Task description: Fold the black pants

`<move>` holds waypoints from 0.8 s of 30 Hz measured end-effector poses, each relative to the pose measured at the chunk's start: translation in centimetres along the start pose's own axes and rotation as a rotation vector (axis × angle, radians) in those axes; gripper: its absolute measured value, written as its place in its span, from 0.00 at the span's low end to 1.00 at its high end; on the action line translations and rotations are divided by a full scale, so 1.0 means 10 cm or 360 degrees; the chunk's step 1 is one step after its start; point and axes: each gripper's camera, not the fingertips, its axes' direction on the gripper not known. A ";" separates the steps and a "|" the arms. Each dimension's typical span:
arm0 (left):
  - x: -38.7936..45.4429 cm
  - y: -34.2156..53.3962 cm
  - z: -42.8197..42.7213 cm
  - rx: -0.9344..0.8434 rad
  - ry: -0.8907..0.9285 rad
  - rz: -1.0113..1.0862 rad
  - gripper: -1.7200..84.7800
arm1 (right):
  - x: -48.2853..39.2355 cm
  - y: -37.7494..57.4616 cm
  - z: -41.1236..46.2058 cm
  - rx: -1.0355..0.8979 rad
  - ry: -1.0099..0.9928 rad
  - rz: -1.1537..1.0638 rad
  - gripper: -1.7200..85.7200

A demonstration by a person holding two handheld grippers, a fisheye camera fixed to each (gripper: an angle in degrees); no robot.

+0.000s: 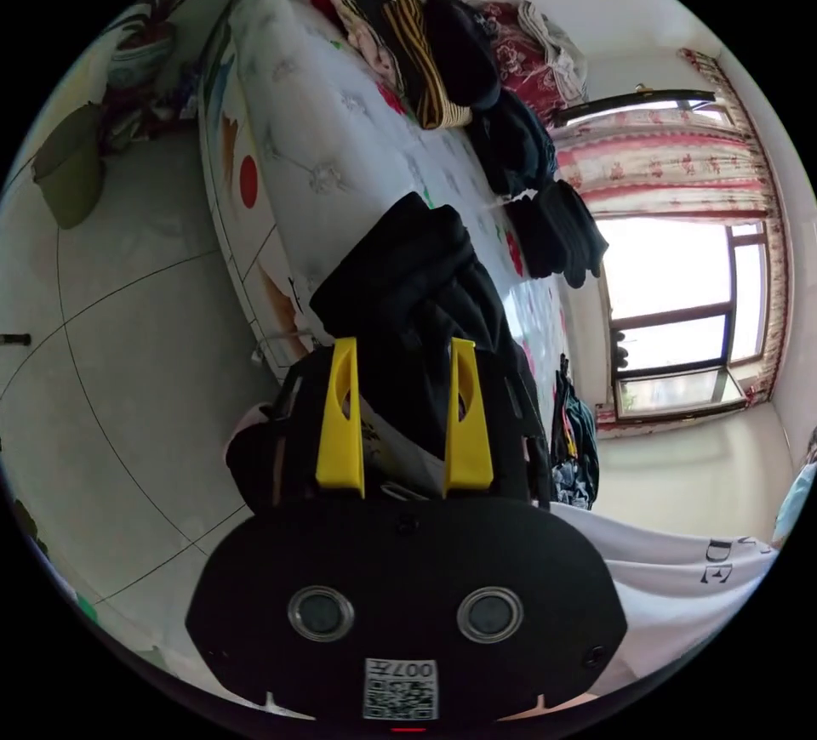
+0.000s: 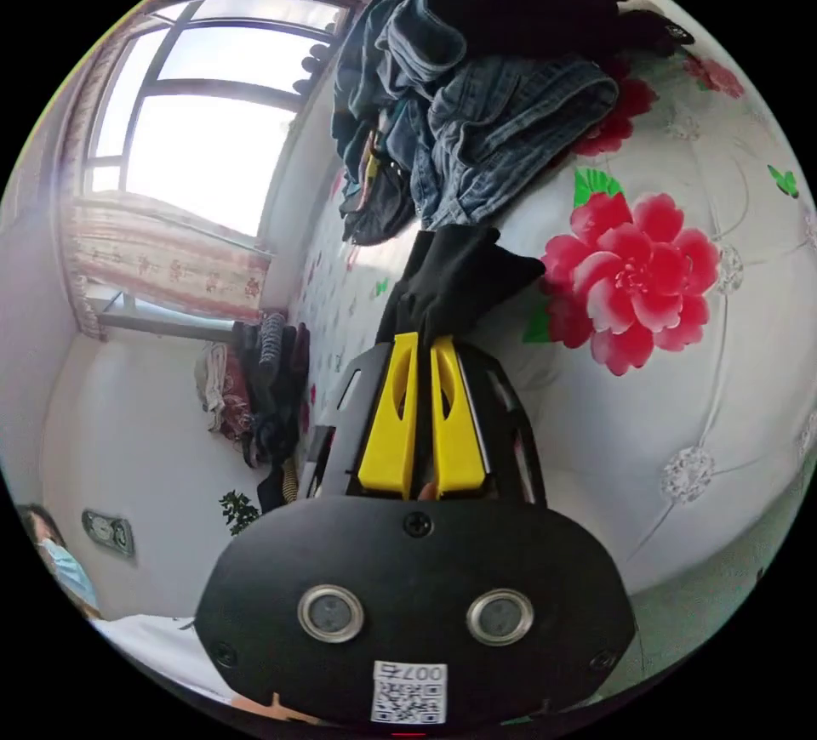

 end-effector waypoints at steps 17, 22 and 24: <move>-0.81 -0.35 -0.22 -0.0005 0.0121 -0.0205 0.20 | -3.38 5.69 2.89 -0.1194 -0.0030 -0.2324 0.03; -1.22 -0.09 -0.23 0.0037 0.0243 -0.0338 0.23 | -2.88 6.76 3.58 -0.1731 0.0061 -0.2354 0.03; -1.31 -0.05 -0.17 0.0053 0.0300 -0.0346 0.23 | -2.88 6.72 3.56 -0.1667 0.0039 -0.2314 0.03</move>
